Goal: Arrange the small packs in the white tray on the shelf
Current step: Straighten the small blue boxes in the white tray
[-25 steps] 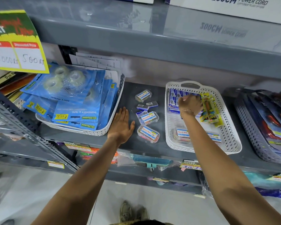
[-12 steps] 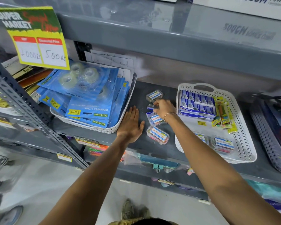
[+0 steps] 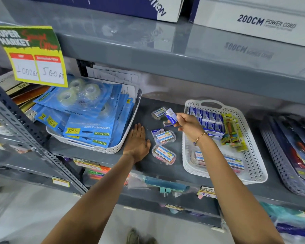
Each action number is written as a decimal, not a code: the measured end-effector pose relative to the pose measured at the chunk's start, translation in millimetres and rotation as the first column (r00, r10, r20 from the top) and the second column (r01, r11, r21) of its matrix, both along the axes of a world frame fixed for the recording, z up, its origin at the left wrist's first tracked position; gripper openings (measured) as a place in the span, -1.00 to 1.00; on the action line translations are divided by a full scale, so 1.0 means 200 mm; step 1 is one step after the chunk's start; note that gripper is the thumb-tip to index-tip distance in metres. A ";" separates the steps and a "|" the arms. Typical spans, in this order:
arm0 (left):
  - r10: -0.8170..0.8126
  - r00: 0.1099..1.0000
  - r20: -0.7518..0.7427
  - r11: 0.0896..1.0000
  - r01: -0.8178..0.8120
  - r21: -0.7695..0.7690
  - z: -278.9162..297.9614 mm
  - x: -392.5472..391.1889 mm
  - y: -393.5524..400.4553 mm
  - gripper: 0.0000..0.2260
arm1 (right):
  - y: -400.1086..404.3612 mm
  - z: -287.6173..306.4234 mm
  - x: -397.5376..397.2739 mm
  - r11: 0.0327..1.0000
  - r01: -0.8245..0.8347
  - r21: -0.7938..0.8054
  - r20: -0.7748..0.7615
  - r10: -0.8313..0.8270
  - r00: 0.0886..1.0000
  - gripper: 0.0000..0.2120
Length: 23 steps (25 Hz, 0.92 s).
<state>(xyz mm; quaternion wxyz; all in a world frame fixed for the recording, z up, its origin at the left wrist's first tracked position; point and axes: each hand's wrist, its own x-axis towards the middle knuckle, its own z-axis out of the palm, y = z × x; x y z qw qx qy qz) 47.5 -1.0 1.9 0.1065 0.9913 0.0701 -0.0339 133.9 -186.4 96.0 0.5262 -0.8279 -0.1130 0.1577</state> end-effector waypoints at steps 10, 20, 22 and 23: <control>0.025 1.000 -0.013 0.998 -0.024 0.053 -0.03 0.00 -0.01 -0.43 | -0.42 0.06 0.00 0.786 0.522 0.331 -0.202 -0.481 0.853 -0.74; 0.016 0.999 0.028 1.000 -0.015 -0.008 -0.04 -0.01 0.01 -0.42 | -0.37 0.00 0.21 0.706 0.600 -0.376 0.188 -0.576 0.796 -0.74; 0.013 0.999 0.033 1.000 -0.012 -0.018 -0.04 -0.01 0.01 -0.42 | -0.36 0.02 0.21 0.675 0.556 -0.485 0.239 -0.509 0.827 -0.67; 0.011 0.999 0.034 1.000 -0.010 -0.020 -0.04 -0.01 0.01 -0.42 | -0.35 0.03 0.21 0.657 0.541 -0.525 0.246 -0.491 0.836 -0.64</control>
